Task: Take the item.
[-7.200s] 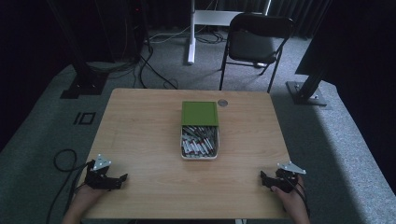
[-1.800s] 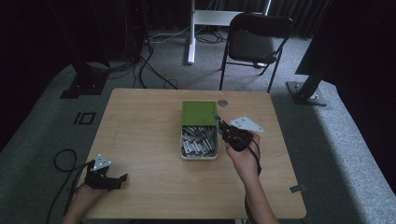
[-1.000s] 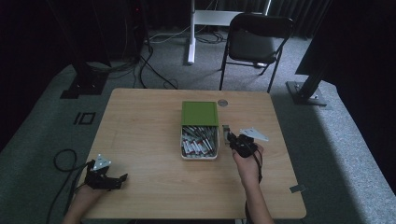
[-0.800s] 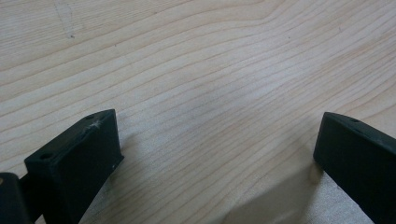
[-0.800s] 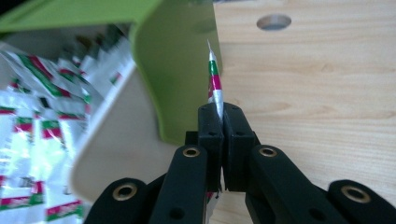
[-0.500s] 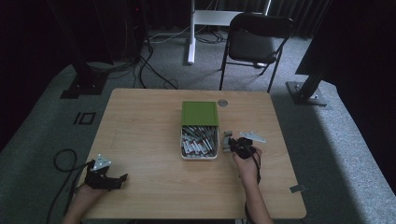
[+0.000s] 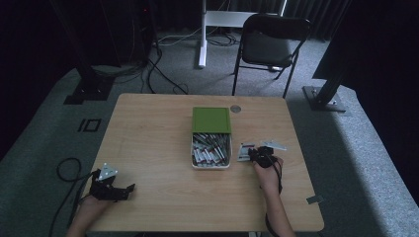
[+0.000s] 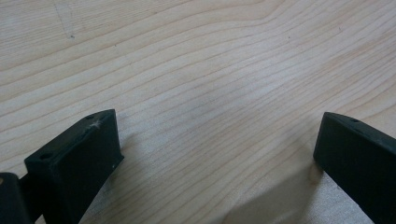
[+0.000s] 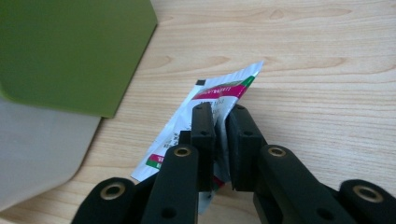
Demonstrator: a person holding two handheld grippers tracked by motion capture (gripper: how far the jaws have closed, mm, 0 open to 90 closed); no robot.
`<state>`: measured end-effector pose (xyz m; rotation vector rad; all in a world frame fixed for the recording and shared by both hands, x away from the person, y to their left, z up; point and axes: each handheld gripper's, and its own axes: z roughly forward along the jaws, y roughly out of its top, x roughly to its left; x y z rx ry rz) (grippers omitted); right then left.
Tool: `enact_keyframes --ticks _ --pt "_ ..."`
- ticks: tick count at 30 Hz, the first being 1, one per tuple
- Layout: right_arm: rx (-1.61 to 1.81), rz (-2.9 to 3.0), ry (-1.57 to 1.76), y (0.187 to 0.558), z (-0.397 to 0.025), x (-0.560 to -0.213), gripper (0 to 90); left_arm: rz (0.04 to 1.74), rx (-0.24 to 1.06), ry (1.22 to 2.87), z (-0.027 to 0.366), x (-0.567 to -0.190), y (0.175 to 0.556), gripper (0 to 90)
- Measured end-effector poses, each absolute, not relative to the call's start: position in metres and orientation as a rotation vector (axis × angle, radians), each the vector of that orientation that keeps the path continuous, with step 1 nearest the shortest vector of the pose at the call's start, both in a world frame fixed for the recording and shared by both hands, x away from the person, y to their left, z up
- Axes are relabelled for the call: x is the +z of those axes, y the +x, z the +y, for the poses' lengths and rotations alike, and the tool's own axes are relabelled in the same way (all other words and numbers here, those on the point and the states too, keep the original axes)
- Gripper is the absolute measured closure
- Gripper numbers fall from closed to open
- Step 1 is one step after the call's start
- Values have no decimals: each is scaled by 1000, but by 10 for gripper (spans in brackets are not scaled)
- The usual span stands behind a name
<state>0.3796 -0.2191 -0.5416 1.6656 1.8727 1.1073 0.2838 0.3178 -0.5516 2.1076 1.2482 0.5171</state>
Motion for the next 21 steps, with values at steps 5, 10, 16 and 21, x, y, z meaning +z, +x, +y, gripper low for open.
enact_keyframes --ticks 5,10,16,21 --pt "1061 1888 1651 382 -226 -544 721 1249 517 2105 318 -552 284 14" --pt "1059 1894 1639 381 -235 -545 558 1249 517 2105 318 -552 284 14" --pt "1013 1875 1640 374 -250 -542 449 1249 517 2105 318 -552 284 14" --pt "982 1867 1655 368 -262 -544 407 1249 517 2105 318 -552 284 14"
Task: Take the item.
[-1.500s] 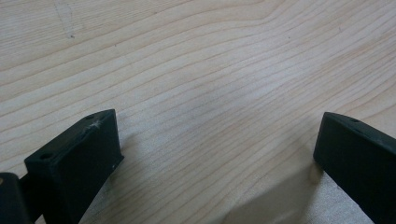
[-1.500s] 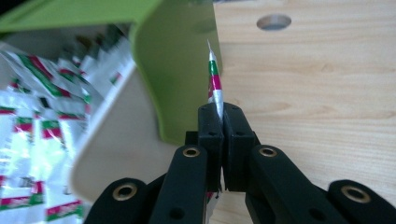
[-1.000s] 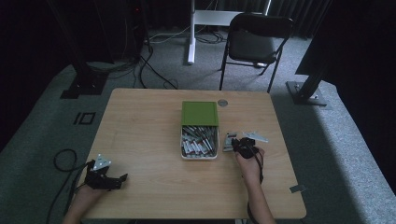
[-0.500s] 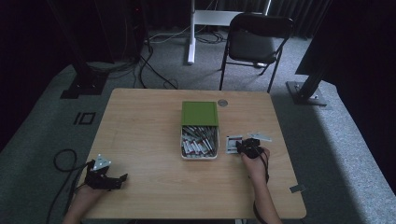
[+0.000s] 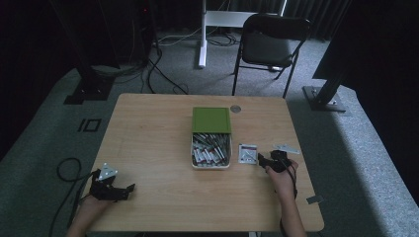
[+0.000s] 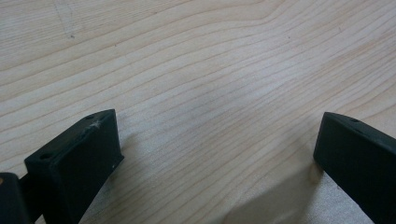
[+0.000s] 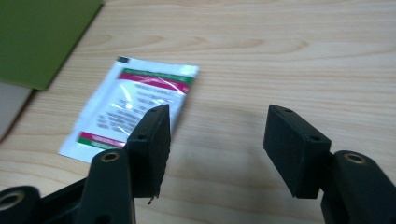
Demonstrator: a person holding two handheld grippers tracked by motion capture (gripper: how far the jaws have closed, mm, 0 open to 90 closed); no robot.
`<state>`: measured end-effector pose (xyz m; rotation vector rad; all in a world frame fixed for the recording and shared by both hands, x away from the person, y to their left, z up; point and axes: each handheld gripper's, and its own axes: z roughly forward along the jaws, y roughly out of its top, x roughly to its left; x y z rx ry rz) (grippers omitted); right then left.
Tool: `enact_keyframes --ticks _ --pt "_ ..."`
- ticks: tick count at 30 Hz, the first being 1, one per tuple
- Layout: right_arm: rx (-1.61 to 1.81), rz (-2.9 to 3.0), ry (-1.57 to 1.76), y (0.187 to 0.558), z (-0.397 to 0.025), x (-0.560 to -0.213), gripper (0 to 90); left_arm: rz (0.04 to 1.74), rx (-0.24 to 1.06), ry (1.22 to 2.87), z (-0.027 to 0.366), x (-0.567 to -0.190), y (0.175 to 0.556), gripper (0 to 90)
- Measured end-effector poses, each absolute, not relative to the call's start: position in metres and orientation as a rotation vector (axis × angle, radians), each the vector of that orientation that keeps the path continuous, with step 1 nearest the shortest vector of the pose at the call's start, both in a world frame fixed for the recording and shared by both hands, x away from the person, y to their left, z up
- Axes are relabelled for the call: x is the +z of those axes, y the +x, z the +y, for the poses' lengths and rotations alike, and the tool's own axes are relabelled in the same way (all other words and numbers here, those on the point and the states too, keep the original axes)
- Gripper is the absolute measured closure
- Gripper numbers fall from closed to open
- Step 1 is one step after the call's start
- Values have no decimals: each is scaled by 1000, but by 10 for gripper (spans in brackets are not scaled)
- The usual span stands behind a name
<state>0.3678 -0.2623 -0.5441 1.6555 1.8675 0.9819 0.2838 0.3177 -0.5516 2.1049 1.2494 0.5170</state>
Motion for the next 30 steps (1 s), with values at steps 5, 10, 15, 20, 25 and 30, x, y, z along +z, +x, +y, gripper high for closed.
enact_keyframes --ticks 5,10,15,20,25,30 --pt "953 1855 1666 361 -275 -546 372 1249 517 2105 318 -552 284 14" --pt "935 1845 1668 355 -281 -545 340 1249 517 2105 318 -552 284 14" --pt "924 1823 1688 346 -293 -547 283 1248 518 2106 318 -552 284 14" --pt "915 1795 1698 337 -301 -546 202 1250 517 2104 318 -552 284 14" --pt "908 1756 1719 327 -307 -546 168 1250 517 2105 318 -552 284 14" --pt "866 1730 1739 320 -311 -548 168 1250 517 2104 318 -552 284 14"
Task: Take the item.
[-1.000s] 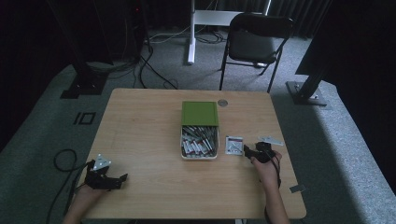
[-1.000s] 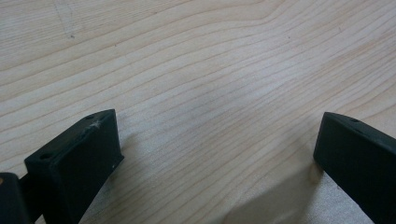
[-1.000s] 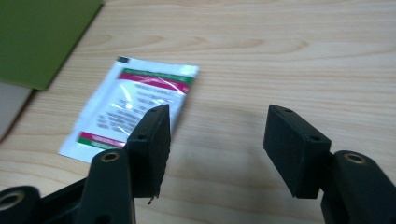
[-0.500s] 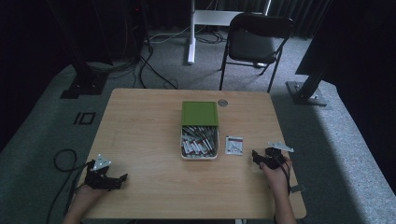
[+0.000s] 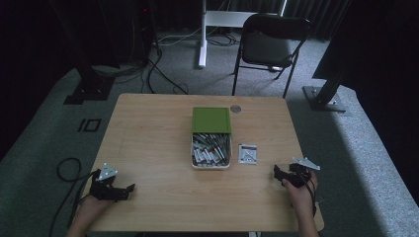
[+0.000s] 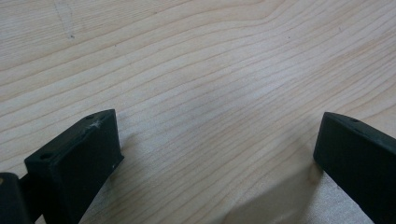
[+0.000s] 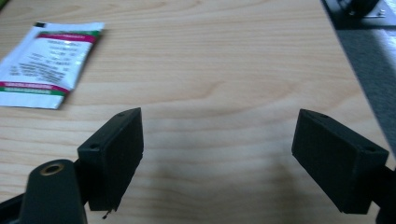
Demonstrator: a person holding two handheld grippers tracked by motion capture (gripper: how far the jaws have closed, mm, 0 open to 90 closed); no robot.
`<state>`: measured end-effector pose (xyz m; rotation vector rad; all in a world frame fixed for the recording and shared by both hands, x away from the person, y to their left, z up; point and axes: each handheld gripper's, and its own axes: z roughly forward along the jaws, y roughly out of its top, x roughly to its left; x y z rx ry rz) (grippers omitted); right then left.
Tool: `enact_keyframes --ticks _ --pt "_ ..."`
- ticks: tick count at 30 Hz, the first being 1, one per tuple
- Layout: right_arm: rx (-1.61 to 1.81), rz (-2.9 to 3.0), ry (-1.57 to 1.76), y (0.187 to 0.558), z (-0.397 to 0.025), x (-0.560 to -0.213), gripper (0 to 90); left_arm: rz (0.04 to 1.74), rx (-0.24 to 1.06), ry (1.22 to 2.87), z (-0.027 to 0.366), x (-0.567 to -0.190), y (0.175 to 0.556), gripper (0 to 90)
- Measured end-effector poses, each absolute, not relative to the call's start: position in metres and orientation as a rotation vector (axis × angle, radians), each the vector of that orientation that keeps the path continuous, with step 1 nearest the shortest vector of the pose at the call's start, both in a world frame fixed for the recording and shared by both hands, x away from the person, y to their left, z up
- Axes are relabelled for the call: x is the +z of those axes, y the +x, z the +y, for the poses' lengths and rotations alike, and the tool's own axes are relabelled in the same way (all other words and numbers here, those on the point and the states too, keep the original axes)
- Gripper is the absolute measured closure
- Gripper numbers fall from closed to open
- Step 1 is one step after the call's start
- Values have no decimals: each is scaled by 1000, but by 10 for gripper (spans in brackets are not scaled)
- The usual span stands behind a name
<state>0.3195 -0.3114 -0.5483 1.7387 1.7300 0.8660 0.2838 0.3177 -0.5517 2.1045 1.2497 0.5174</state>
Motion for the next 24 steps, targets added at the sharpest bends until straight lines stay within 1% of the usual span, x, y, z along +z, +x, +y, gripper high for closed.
enact_keyframes --ticks 2,4,24 --pt "844 1727 1750 317 -313 -550 168 1250 518 2104 318 -552 284 14" --pt "828 1747 1749 313 -314 -551 137 1249 518 2103 318 -552 284 14" --pt "765 1714 1776 284 -325 -558 137 1249 518 2103 318 -552 284 14"
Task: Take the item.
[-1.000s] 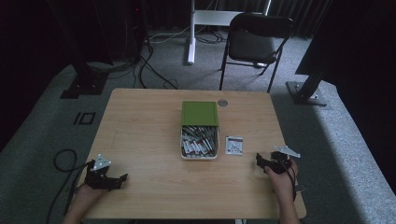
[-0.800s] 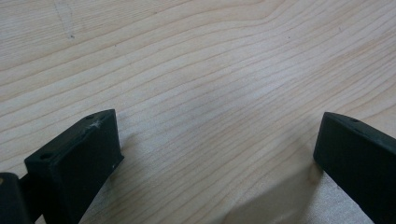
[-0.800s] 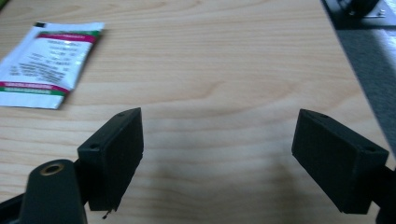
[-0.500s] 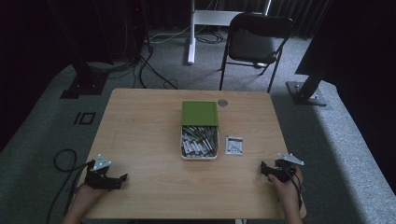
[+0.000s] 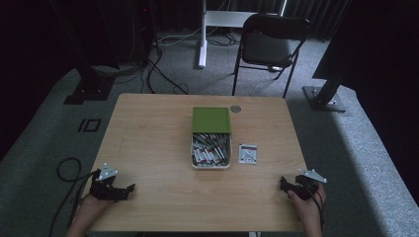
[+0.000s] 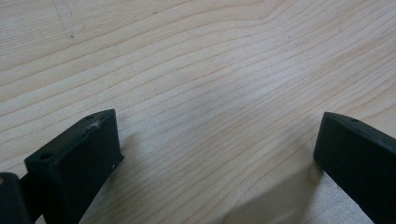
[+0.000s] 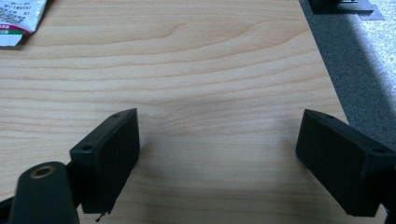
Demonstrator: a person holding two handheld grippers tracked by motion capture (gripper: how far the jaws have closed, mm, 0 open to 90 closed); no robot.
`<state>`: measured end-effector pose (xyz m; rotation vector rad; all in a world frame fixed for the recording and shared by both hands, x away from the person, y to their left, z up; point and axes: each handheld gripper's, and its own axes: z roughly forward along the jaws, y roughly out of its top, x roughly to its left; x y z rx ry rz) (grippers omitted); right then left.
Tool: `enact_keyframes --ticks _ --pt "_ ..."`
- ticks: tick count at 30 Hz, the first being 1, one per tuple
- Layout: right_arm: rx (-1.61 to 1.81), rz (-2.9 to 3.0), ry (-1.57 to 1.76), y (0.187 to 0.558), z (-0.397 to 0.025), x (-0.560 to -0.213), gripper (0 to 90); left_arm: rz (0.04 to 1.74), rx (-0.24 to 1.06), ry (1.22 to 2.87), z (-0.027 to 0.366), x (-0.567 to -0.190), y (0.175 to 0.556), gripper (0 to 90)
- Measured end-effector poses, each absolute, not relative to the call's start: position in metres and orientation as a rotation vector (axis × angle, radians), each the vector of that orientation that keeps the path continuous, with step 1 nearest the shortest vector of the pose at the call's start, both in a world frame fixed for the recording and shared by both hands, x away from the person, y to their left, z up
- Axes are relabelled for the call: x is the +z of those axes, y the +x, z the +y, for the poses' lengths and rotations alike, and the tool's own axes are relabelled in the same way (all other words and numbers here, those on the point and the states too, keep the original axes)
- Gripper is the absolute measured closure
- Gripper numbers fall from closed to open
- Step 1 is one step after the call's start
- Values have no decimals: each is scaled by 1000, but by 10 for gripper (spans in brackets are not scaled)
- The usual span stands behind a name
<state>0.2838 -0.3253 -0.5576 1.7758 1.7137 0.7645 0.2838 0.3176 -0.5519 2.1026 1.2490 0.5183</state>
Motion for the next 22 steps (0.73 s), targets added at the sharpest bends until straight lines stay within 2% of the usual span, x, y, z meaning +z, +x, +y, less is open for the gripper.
enact_keyframes --ticks 22 --pt "794 1790 1719 283 -323 -558 127 1250 516 2101 318 -552 284 14"
